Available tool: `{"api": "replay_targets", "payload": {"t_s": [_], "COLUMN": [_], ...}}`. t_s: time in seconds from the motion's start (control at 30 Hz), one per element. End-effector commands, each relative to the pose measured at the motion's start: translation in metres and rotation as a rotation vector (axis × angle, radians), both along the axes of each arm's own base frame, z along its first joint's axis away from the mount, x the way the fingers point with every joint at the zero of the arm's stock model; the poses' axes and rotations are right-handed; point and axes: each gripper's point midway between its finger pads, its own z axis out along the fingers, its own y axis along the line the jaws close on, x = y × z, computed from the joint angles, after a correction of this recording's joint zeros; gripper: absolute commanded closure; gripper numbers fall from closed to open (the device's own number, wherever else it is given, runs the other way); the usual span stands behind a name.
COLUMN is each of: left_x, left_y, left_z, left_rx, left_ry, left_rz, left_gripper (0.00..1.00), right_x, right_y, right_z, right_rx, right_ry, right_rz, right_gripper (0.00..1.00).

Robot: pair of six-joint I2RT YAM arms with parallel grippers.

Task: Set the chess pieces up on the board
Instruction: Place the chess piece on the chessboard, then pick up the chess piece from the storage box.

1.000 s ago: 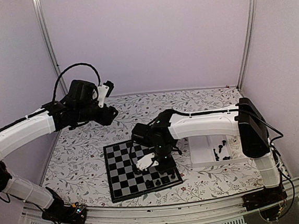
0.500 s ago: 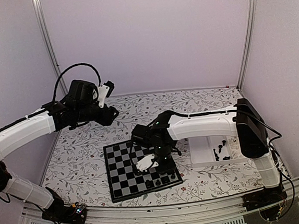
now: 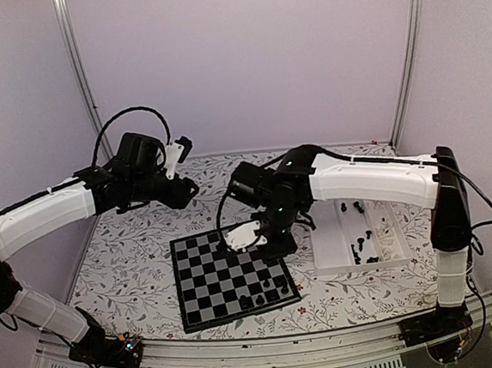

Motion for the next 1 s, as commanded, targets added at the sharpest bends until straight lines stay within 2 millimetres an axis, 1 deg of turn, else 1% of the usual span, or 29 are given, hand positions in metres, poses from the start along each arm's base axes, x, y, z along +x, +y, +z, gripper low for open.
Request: {"api": "replay_targets", "payload": {"t_s": [0.0,0.03,0.07,0.1,0.2,0.23,0.33,0.4,0.43,0.5,0.63,0.8,0.97], "left_x": [0.0,-0.001,-0.002,-0.006,-0.015,-0.02,-0.03,-0.039,-0.042,-0.048,-0.056,-0.06,-0.064], "left_y": [-0.011,-0.014,-0.018,-0.024,-0.04,-0.049,-0.069,-0.083,-0.089,-0.099,-0.111,-0.115,-0.121], "left_z": [-0.006,-0.007,-0.007,-0.008,-0.01,-0.011,-0.015,-0.019,-0.021,-0.027,-0.033,-0.041,-0.043], "left_rx": [-0.027,-0.036,-0.045,-0.062,-0.109,-0.124,-0.132,-0.124,-0.105,-0.084,-0.054,-0.042,-0.042], "left_ry": [0.032,0.04,0.044,0.053,0.081,0.098,0.119,0.128,0.121,0.125,0.134,0.147,0.151], "left_rz": [-0.057,-0.073,-0.088,-0.114,-0.195,-0.232,-0.294,-0.33,-0.35,-0.372,-0.392,-0.386,-0.396], "left_gripper": [0.38,0.38,0.38,0.38,0.4,0.41,0.44,0.44,0.45,0.45,0.45,0.44,0.44], "right_x": [0.035,0.044,0.054,0.061,0.085,0.09,0.097,0.098,0.097,0.095,0.094,0.096,0.101], "right_y": [-0.035,-0.047,-0.062,-0.077,-0.132,-0.153,-0.204,-0.231,-0.24,-0.253,-0.265,-0.269,-0.268], "right_z": [0.045,0.048,0.045,0.047,0.034,0.023,-0.003,-0.017,-0.022,-0.033,-0.046,-0.065,-0.075], "right_rx": [0.147,0.167,0.18,0.205,0.242,0.233,0.209,0.196,0.191,0.176,0.149,0.108,0.105], "right_ry": [-0.022,-0.026,-0.019,-0.01,0.021,0.032,0.035,0.034,0.033,0.03,0.019,0.025,0.056], "right_rz": [-0.128,-0.172,-0.223,-0.275,-0.438,-0.492,-0.62,-0.684,-0.699,-0.721,-0.724,-0.7,-0.698], "right_gripper": [0.69,0.69,0.69,0.69,0.7,0.71,0.72,0.73,0.73,0.74,0.75,0.74,0.73]}}
